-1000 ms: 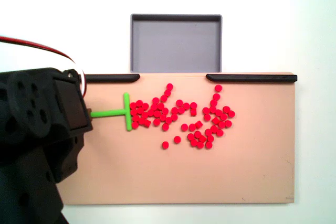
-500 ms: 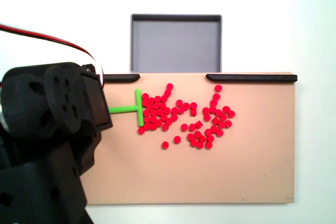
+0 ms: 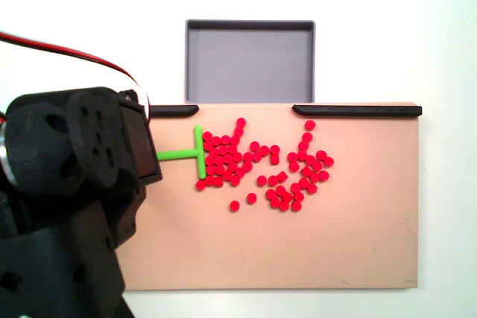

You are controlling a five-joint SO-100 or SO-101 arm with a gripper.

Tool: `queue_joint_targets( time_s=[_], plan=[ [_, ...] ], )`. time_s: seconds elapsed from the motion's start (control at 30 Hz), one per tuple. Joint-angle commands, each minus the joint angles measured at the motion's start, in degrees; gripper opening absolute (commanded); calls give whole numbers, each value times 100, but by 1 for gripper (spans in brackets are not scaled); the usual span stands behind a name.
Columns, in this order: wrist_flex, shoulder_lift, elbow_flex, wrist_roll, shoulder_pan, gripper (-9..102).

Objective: Gather the left side granules

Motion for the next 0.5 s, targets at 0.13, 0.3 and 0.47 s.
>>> queue_joint_targets(
  time_s=[0.13,0.3,0.47],
  plan=[
    [62,483,9,105,-132,0],
    [88,738,88,132,-246,0],
    [88,1257,413,88,-325,0]
  ],
)
